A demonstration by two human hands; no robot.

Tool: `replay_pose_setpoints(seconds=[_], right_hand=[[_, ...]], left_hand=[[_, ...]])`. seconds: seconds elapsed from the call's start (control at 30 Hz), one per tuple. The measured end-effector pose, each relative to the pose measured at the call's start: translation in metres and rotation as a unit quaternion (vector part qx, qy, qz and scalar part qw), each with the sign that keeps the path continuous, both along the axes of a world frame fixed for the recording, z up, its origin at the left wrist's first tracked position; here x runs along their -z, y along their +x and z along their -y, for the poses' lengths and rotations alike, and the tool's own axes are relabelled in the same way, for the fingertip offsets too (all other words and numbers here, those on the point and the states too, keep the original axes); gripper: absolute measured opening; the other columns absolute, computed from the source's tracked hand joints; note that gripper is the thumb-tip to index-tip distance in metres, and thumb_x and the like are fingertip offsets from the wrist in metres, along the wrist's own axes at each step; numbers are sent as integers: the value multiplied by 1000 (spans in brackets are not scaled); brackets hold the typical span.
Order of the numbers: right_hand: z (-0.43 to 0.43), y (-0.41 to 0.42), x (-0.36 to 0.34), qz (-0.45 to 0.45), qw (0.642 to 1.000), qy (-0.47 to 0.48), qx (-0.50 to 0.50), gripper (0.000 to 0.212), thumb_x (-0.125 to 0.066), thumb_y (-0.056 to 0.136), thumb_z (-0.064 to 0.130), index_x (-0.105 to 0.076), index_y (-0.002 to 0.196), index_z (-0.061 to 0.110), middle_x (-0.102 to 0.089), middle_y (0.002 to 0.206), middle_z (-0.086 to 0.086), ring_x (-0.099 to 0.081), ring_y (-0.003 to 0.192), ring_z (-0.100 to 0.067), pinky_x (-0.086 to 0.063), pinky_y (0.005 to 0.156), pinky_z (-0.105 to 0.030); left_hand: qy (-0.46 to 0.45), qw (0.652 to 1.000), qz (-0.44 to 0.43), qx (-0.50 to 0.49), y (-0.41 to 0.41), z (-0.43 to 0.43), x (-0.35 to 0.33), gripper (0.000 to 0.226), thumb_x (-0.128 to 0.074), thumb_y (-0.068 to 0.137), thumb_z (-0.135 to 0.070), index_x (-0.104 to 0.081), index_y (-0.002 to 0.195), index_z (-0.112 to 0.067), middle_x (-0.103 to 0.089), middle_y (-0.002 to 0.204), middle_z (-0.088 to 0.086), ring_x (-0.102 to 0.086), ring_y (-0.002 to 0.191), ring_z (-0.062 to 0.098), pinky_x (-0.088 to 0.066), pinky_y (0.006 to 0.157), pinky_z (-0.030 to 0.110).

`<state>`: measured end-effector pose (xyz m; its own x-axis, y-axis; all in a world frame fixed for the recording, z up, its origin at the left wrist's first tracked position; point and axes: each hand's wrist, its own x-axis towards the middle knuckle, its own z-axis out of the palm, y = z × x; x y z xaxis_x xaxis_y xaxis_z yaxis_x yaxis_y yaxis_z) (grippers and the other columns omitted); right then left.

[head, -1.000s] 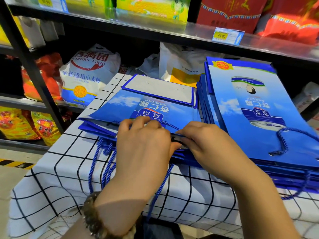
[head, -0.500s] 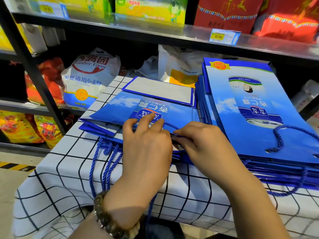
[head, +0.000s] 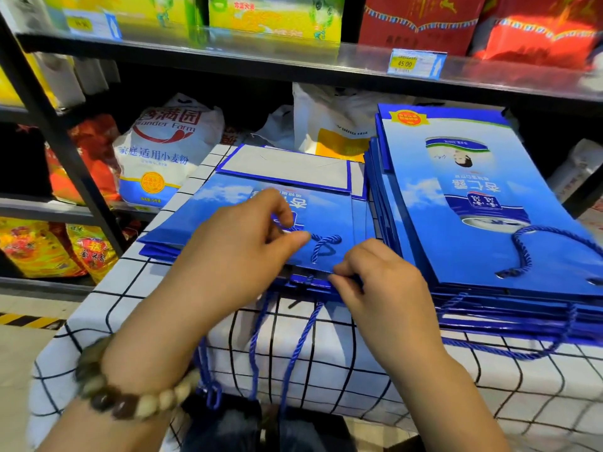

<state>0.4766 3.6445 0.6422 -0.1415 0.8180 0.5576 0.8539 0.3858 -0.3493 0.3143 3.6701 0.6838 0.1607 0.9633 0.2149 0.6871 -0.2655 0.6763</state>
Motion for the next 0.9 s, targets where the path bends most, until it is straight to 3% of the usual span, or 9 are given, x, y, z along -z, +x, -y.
replay_pose_setpoints(seconds=[0.1,0.2,0.37,0.5,0.57,0.63,0.7,0.77,0.9], right_hand=[[0,0,-1,5,1000,14,4,9,-62,68,21,-56,66,14,-57,67,0,-54,51,-22,-47,41,-32],[2,-1,0,19,1000,-10,2,9,-60,71,21,-55,69,15,-65,72,-1,-63,59,-25,-51,44,-40],[2,0,-3,69,990,-125,-25,13,-54,89,17,-43,83,21,-66,106,-2,-58,100,-25,-49,77,-39],[5,-4,-19,12,986,-165,-32,23,-46,92,38,-40,78,21,-64,94,3,-58,90,-20,-47,76,-35],[2,-7,-25,21,987,-158,-4,31,-34,93,45,-40,75,20,-54,80,5,-52,77,-19,-41,66,-31],[-9,-10,-29,76,986,-138,51,25,-32,97,39,-43,88,19,-50,88,1,-49,81,-21,-32,63,-28],[-26,-16,-30,141,972,-158,102,17,-40,98,25,-45,108,13,-54,107,-6,-54,97,-26,-32,65,-29],[-44,-21,-27,179,949,-223,137,26,-44,96,19,-43,119,7,-53,119,-12,-54,107,-31,-36,68,-33],[-67,-28,-23,147,937,-267,174,38,-50,92,18,-37,125,5,-51,125,-16,-52,111,-33,-41,73,-35]], left_hand=[[-64,995,-62,46,18,-18,4,24,-68,76,-35,-49,90,-33,-62,70,-11,-56,72,10,-47,72,34],[-67,996,-46,42,29,-32,12,26,-71,76,-22,-48,84,-33,-56,66,-10,-53,71,14,-46,71,33],[18,996,-12,-90,17,-46,17,22,-70,76,-31,-49,82,-32,-64,79,-3,-58,85,24,-44,69,34],[7,980,-155,-122,-8,-50,12,29,-51,87,-50,-59,103,-28,-65,101,3,-56,97,27,-40,72,34],[11,948,-255,-190,-28,-56,7,40,-44,90,-51,-61,107,-19,-60,114,11,-53,105,32,-40,79,37],[-17,912,-331,-240,-45,-65,6,48,-45,90,-50,-56,113,-9,-54,120,19,-50,110,37,-40,84,41],[-68,907,-333,-248,-52,-69,8,51,-46,91,-49,-53,112,-3,-56,119,21,-52,108,38,-39,81,39],[-90,912,-317,-243,-53,-71,13,53,-44,91,-51,-54,108,-3,-59,115,21,-56,103,37,-37,73,36],[-26,925,-263,-273,-60,-66,22,51,-48,88,-53,-54,94,-2,-63,100,23,-59,93,38,-35,64,34]])
